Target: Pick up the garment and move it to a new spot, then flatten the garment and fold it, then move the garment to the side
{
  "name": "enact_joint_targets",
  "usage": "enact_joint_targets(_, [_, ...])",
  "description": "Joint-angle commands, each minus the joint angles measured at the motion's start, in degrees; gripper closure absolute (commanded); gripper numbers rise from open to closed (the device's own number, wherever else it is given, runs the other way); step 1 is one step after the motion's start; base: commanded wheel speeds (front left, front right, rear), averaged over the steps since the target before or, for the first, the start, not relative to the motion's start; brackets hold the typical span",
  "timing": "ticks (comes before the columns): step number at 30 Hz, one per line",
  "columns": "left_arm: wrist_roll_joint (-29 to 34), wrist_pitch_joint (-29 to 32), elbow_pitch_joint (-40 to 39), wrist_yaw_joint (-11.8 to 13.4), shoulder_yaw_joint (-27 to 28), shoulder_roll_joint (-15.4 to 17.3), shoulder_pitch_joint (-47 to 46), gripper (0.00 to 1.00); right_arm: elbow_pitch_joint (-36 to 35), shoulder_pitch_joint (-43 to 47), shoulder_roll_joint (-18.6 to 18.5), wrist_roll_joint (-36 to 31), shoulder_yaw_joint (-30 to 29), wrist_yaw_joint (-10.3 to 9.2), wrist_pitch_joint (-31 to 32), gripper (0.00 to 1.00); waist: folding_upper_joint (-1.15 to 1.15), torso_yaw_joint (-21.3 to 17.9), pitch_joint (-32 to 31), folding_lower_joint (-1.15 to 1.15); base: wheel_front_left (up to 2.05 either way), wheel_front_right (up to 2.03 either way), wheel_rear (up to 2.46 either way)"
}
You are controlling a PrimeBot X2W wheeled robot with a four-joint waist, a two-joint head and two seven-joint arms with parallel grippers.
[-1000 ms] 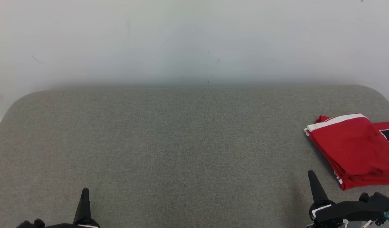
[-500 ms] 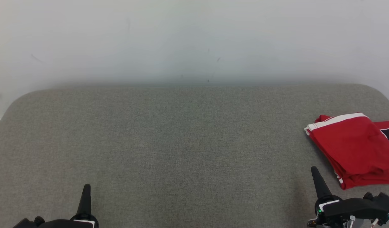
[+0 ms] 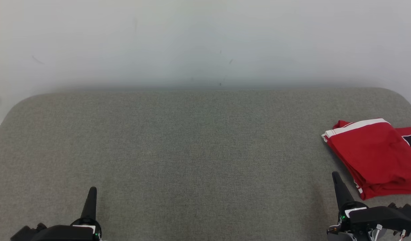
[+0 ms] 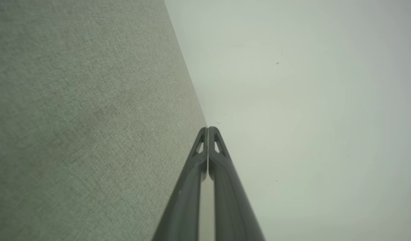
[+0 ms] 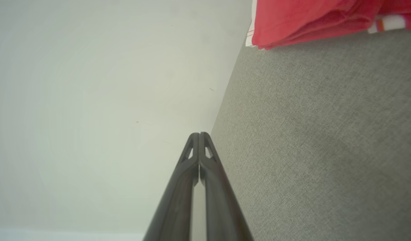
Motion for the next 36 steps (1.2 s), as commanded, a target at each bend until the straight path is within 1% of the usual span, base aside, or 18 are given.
enact_joint_targets(1, [-1.51,0.41,-0.05,-0.26,0.37,-0.09,-1.13,1.0,-0.26,-1.01,-0.03,1.6,-0.28,-0.08,0.25,1.0,0.0,0.0,0.04,-0.01,0.0,0.0,0.0])
enact_joint_targets(22, [-9.74,2.8,0.53,-0.52,0.73,-0.2,-2.75,1.0,0.2,-2.0,-0.01,10.6,-1.35,-0.1,0.93,1.0,0.0,-0.02,0.46,-0.01,0.0,0.0,0.0])
enact_joint_targets(36, [-13.99,4.16,0.83,-0.49,0.92,-0.3,-3.85,1.0,0.48,-2.21,0.0,15.62,-1.93,-0.12,1.25,1.0,0.0,-0.03,0.73,-0.01,0.0,0.0,0.0])
